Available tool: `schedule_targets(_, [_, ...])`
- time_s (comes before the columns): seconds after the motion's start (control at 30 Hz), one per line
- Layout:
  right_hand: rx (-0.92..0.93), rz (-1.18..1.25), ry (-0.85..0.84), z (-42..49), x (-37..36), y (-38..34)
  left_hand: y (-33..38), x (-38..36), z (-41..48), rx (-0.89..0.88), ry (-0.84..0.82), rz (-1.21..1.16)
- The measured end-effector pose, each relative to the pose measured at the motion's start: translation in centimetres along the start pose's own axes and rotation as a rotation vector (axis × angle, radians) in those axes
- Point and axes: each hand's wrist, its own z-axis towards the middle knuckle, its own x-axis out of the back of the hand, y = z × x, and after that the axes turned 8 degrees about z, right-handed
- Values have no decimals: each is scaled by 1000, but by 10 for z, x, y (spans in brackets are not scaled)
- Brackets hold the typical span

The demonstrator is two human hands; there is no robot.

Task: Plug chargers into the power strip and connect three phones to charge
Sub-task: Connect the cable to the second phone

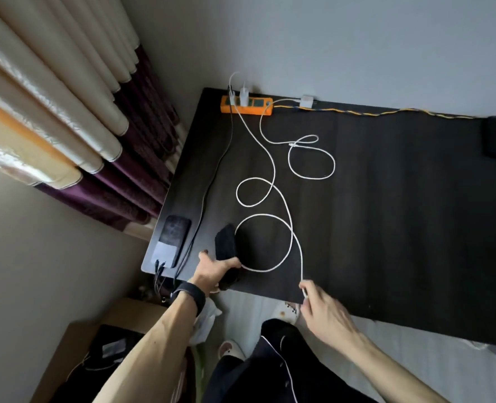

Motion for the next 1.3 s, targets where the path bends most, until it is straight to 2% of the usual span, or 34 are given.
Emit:
schedule_targets(0.13, [-7, 220, 231, -4, 9, -42, -19, 18, -27, -23, -190, -233])
schedule_targets(0.23, [-74, 450, 243, -16, 3, -80, -35, 32, -45, -99, -299, -244])
schedule_targets(0.3, [-56, 542, 230, -34, -12, -109, -52, 41, -60, -166, -419, -273])
schedule_targets(0.37, [-28, 518, 199, -41, -22, -122, -56, 39, -72, -178, -483, -315])
schedule_targets(0.43, [23, 396, 201, -51, -36, -141, -72, 42, -86, -213, -503, -347])
schedule_targets(0.5, [101, 309, 286, -54, -44, -156, -82, 43, -94, -233, -519, -358])
schedule_targets(0.6, [192, 250, 400, -54, -51, -172, -93, 50, -104, -278, -494, -392])
schedule_targets(0.67, [166, 319, 397, -54, -52, -176, -101, 57, -101, -296, -479, -492])
schedule_targets(0.77, [39, 492, 255, -55, -46, -179, -110, 69, -96, -263, -400, -661])
schedule_targets(0.93, [-28, 685, 107, -59, -49, -181, -112, 85, -100, -354, -321, -699])
schedule_targets(1.0, [-65, 697, 94, -62, -52, -175, -113, 91, -102, -438, -280, -652])
schedule_targets(1.1, [-114, 752, 195, -65, -43, -168, -108, 103, -101, -626, -161, -424])
schedule_targets(1.2, [-82, 744, 305, -60, -20, -174, -97, 116, -99, -779, -31, -163])
schedule_targets(1.3, [-3, 724, 346, -54, -2, -190, -92, 122, -96, -845, -38, -47])
